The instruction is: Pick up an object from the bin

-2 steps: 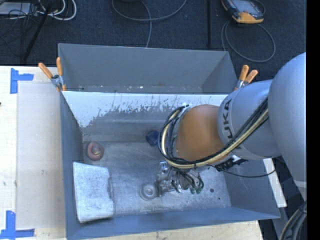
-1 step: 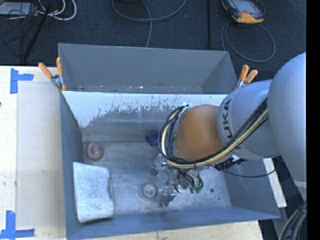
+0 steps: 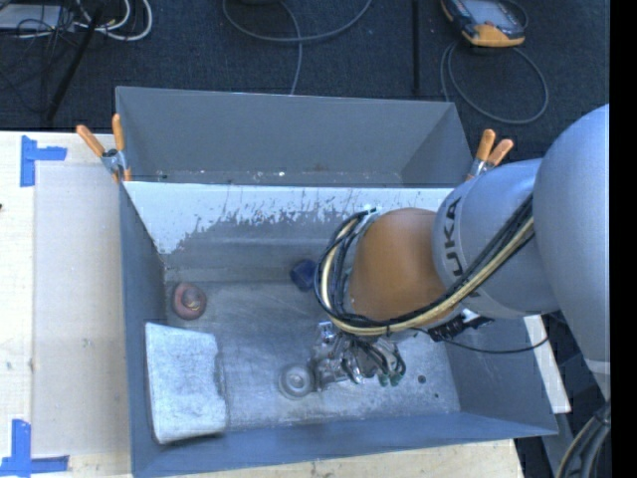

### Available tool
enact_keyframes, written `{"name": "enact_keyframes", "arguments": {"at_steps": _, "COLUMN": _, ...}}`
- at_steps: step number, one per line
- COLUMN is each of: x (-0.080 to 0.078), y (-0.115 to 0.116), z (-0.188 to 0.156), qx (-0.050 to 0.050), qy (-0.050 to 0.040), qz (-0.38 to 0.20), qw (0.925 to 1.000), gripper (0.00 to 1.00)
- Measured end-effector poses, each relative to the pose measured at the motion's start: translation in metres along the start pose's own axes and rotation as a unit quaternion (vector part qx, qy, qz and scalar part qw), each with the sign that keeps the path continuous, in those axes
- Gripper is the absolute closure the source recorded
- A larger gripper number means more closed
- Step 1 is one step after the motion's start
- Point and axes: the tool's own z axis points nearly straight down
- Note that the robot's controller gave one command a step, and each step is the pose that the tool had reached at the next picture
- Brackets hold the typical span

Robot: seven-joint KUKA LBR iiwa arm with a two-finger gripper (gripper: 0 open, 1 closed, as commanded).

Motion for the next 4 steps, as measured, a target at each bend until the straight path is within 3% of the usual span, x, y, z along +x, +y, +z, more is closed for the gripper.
{"name": "enact_keyframes", "arguments": {"at_steps": 1, "x": -0.004, "y": 0.006, "z": -0.036, "qx": 0.0, "qy": -0.0043, "qz": -0.004, "qw": 1.0, "gripper": 1.0}}
{"name": "enact_keyframes", "arguments": {"at_steps": 2, "x": -0.003, "y": 0.006, "z": -0.034, "qx": 0.0, "qy": -0.0024, "qz": -0.004, "qw": 1.0, "gripper": 0.0}}
{"name": "enact_keyframes", "arguments": {"at_steps": 3, "x": 0.0, "y": 0.014, "z": 0.001, "qx": 0.001, "qy": -0.0051, "qz": -0.067, "qw": 0.9977, "gripper": 0.0}}
{"name": "enact_keyframes", "arguments": {"at_steps": 4, "x": 0.002, "y": 0.014, "z": 0.0, "qx": 0.001, "qy": 0.0, "qz": -0.067, "qw": 0.9978, "gripper": 1.0}}
